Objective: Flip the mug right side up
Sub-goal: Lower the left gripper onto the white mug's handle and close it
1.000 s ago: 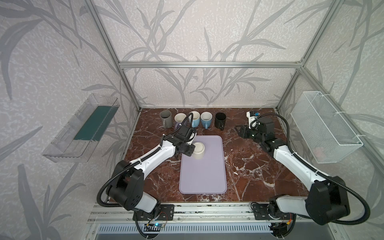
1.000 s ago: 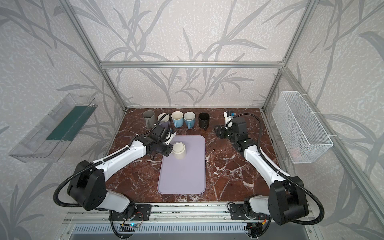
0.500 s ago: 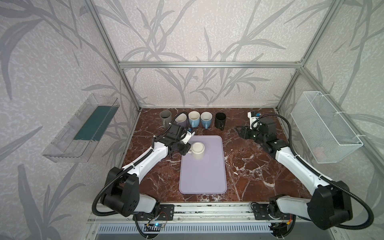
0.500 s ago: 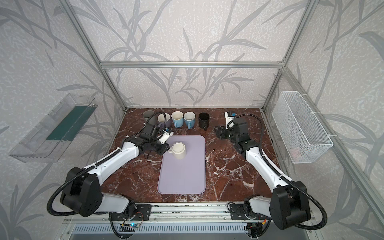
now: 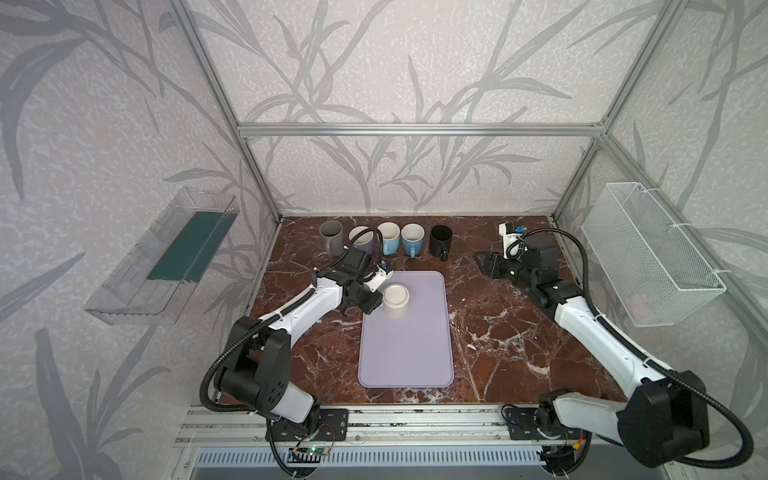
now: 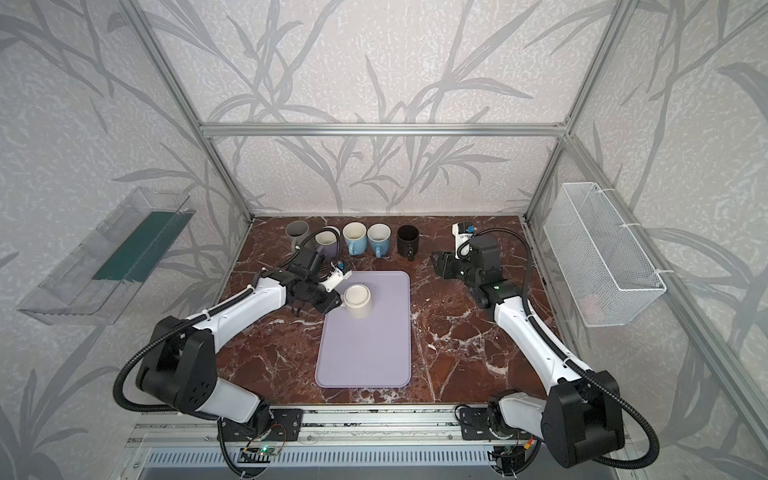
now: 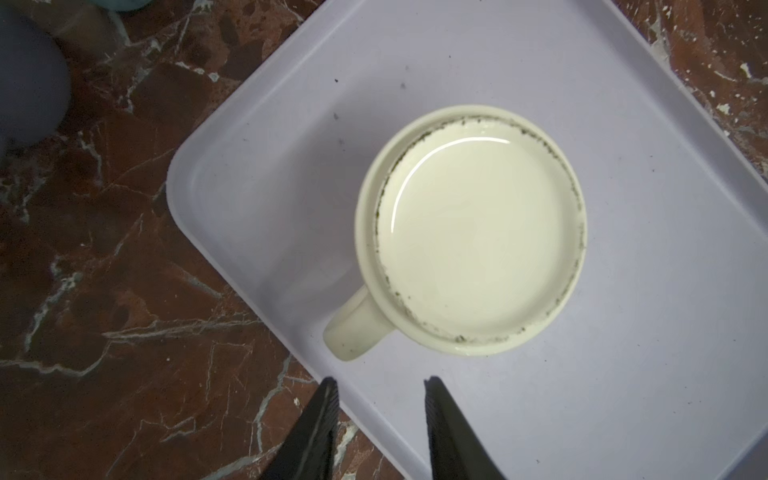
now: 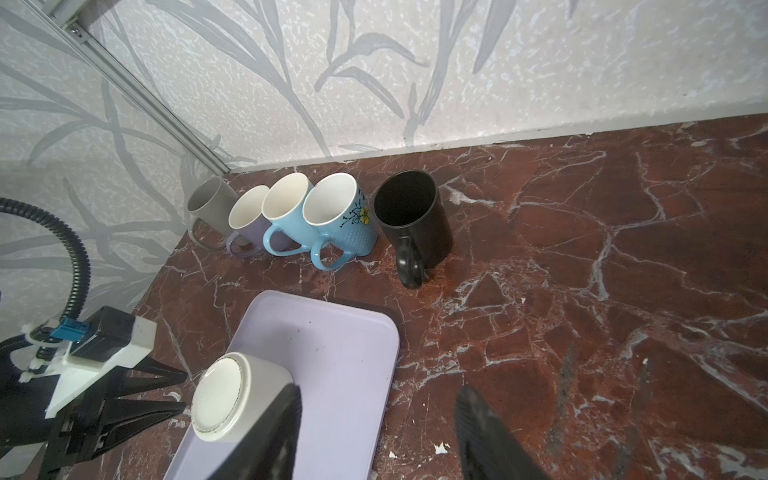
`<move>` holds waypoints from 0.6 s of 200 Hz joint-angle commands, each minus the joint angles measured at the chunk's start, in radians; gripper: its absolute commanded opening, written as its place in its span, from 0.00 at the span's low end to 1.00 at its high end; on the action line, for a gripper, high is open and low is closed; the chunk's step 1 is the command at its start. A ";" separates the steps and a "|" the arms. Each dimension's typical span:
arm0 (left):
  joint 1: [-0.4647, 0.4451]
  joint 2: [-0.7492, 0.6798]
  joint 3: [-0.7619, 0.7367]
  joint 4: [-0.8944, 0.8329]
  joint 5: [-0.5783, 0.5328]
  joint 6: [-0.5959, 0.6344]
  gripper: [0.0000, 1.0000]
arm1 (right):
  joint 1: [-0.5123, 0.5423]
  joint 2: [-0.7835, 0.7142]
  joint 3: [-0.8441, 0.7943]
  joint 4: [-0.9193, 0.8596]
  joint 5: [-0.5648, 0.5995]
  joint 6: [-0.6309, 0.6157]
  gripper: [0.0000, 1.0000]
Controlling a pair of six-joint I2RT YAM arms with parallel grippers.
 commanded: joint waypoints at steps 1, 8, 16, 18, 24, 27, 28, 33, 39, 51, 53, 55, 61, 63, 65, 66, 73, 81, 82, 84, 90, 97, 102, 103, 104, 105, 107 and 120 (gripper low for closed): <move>0.011 0.021 0.046 -0.022 0.005 0.058 0.38 | -0.005 -0.032 -0.012 -0.021 0.005 -0.009 0.60; 0.015 0.028 0.050 -0.022 0.008 0.064 0.38 | -0.005 -0.034 -0.013 -0.021 0.008 -0.008 0.60; 0.018 0.037 0.054 -0.022 0.019 0.071 0.38 | -0.007 -0.036 -0.014 -0.022 0.008 -0.008 0.60; 0.019 0.040 0.056 -0.022 0.020 0.072 0.38 | -0.007 -0.037 -0.014 -0.023 0.008 -0.009 0.60; 0.022 0.049 0.060 -0.023 0.026 0.076 0.38 | -0.007 -0.038 -0.015 -0.025 0.008 -0.008 0.60; 0.024 0.055 0.061 -0.023 0.030 0.078 0.38 | -0.007 -0.038 -0.015 -0.025 0.009 -0.009 0.60; 0.024 0.055 0.063 -0.024 0.031 0.079 0.38 | -0.007 -0.038 -0.015 -0.025 0.009 -0.009 0.60; 0.027 0.064 0.065 -0.024 0.040 0.082 0.38 | -0.008 -0.040 -0.014 -0.026 0.010 -0.010 0.60; 0.029 0.072 0.068 -0.025 0.047 0.085 0.38 | -0.008 -0.040 -0.014 -0.029 0.010 -0.011 0.60; 0.034 0.089 0.077 -0.035 0.056 0.094 0.38 | -0.011 -0.044 -0.014 -0.032 0.012 -0.010 0.61; 0.034 0.092 0.080 -0.037 0.056 0.096 0.38 | -0.011 -0.044 -0.014 -0.034 0.012 -0.011 0.61; 0.034 0.094 0.082 -0.039 0.057 0.097 0.38 | -0.011 -0.045 -0.014 -0.034 0.013 -0.011 0.61; 0.035 0.102 0.087 -0.041 0.059 0.099 0.38 | -0.013 -0.047 -0.014 -0.034 0.013 -0.012 0.61; 0.035 0.106 0.089 -0.042 0.062 0.100 0.38 | -0.013 -0.048 -0.015 -0.034 0.013 -0.012 0.61; 0.037 0.108 0.090 -0.045 0.064 0.101 0.38 | -0.013 -0.049 -0.016 -0.035 0.013 -0.011 0.61; 0.036 0.109 0.091 -0.045 0.065 0.103 0.38 | -0.013 -0.049 -0.015 -0.036 0.013 -0.012 0.61; 0.039 0.116 0.096 -0.045 0.068 0.106 0.38 | -0.014 -0.051 -0.015 -0.037 0.013 -0.011 0.61; 0.042 0.127 0.102 -0.045 0.075 0.108 0.38 | -0.016 -0.053 -0.014 -0.038 0.014 -0.012 0.61; 0.042 0.127 0.102 -0.045 0.077 0.108 0.38 | -0.016 -0.053 -0.014 -0.038 0.014 -0.012 0.61; 0.043 0.129 0.103 -0.046 0.080 0.110 0.38 | -0.016 -0.053 -0.015 -0.039 0.014 -0.012 0.61; 0.043 0.134 0.108 -0.053 0.094 0.114 0.38 | -0.016 -0.055 -0.016 -0.040 0.014 -0.012 0.61; 0.043 0.143 0.117 -0.064 0.108 0.119 0.37 | -0.016 -0.057 -0.016 -0.039 0.016 -0.012 0.61; 0.043 0.149 0.123 -0.072 0.116 0.121 0.37 | -0.017 -0.058 -0.016 -0.041 0.017 -0.012 0.61; 0.043 0.150 0.124 -0.074 0.118 0.122 0.37 | -0.017 -0.058 -0.016 -0.042 0.017 -0.012 0.61; 0.043 0.151 0.126 -0.076 0.120 0.122 0.37 | -0.017 -0.058 -0.016 -0.041 0.017 -0.012 0.61; 0.043 0.152 0.126 -0.077 0.121 0.121 0.37 | -0.017 -0.059 -0.016 -0.042 0.017 -0.012 0.61; 0.043 0.155 0.129 -0.079 0.126 0.124 0.37 | -0.017 -0.059 -0.016 -0.042 0.018 -0.012 0.61; 0.043 0.173 0.144 -0.095 0.139 0.129 0.37 | -0.018 -0.061 -0.016 -0.042 0.018 -0.011 0.61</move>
